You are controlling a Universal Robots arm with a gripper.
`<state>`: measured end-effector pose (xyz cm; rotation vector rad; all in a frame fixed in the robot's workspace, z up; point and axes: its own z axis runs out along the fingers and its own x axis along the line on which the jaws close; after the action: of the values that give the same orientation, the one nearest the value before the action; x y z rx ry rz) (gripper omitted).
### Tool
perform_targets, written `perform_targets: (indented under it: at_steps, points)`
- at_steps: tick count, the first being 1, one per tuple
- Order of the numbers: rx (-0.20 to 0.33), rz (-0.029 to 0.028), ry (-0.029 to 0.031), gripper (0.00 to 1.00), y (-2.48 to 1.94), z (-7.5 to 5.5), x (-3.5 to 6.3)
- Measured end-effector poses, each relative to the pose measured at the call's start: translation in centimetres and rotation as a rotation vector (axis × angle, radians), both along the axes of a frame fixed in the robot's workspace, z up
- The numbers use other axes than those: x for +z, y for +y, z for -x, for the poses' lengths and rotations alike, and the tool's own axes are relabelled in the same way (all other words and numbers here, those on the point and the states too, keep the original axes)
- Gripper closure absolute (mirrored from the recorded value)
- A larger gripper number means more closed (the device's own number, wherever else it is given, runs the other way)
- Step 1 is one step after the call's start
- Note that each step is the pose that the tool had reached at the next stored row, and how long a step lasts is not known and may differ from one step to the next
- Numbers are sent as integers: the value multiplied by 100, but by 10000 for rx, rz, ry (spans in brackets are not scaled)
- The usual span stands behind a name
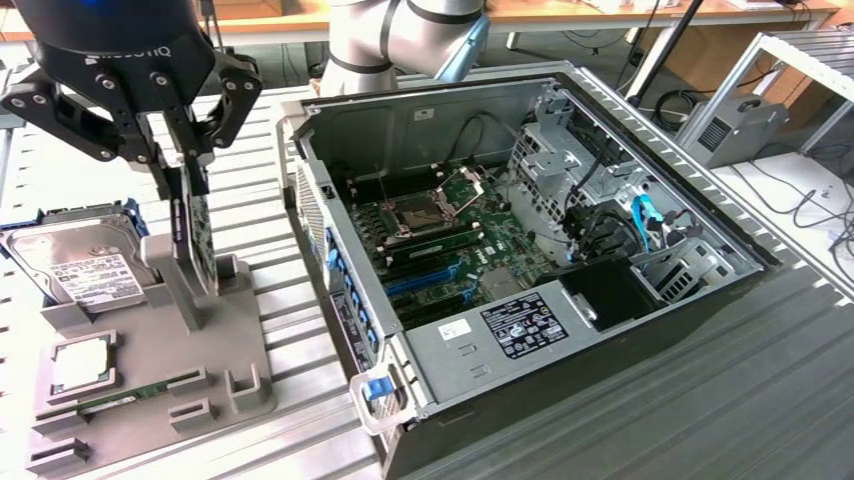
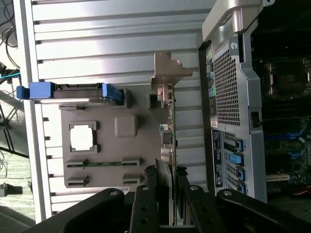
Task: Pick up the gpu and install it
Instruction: 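Pick up the gpu and move the gpu toward the slot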
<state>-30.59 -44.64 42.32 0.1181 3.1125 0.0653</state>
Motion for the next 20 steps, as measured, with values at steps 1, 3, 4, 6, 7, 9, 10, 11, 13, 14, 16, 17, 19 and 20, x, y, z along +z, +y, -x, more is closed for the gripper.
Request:
perform_targets:
  at_steps: [1, 3, 4, 6, 7, 9, 10, 11, 13, 14, 16, 17, 19, 20]
  points:
    - [0, 0, -1, 73, 0, 0, 6]
    - [0, 0, 0, 73, 0, 0, 18]
    - [0, 0, 0, 73, 0, 0, 25]
    - [0, 0, 0, 73, 0, 0, 43]
    - [0, 0, 0, 73, 0, 0, 49]
    - [0, 0, -1, 73, 0, 0, 60]
    - [0, 0, -1, 73, 0, 0, 65]
    - [0, -1, -1, 73, 0, 0, 72]
    - [0, 0, -1, 73, 0, 0, 84]
    - [1, 0, -1, 73, 0, 0, 90]
    - [0, 0, 0, 73, 0, 0, 101]
    - [0, 0, 0, 73, 0, 0, 106]
    - [1, 0, -1, 73, 0, 0, 117]
    - [0, 0, -1, 73, 0, 0, 123]
